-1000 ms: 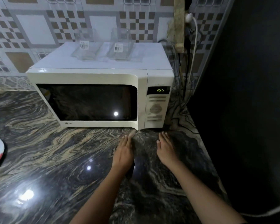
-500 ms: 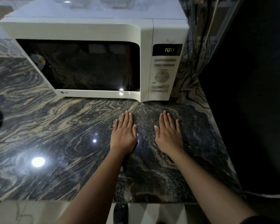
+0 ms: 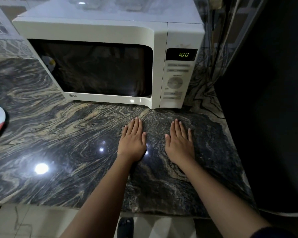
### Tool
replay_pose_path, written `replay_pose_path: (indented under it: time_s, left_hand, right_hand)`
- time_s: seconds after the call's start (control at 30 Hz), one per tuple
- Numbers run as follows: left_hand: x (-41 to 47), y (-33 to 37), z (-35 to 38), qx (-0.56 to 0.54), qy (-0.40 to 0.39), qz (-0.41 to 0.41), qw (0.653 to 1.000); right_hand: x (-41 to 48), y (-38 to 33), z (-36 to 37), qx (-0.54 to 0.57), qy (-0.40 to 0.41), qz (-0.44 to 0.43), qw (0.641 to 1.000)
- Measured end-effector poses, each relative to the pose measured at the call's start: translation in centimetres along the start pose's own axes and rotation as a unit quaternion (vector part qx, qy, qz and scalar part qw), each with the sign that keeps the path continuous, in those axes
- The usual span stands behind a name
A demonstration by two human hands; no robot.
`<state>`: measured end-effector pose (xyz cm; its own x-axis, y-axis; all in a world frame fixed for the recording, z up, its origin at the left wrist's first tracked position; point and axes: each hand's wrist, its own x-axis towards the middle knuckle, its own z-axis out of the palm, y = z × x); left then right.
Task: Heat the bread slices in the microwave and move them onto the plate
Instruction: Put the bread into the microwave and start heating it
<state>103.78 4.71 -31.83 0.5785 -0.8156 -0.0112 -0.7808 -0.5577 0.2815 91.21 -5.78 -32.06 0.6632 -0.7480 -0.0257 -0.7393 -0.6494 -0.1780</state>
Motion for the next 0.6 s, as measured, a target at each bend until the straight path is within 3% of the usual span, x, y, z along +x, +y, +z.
replay_pose_path:
  time_s: [0.6]
  left_hand:
    - [0.14,0.01,-0.04,0.013,-0.007,-0.004,1.000]
  right_hand:
    - [0.09,-0.12,0.29,0.010,0.010,0.004,1.000]
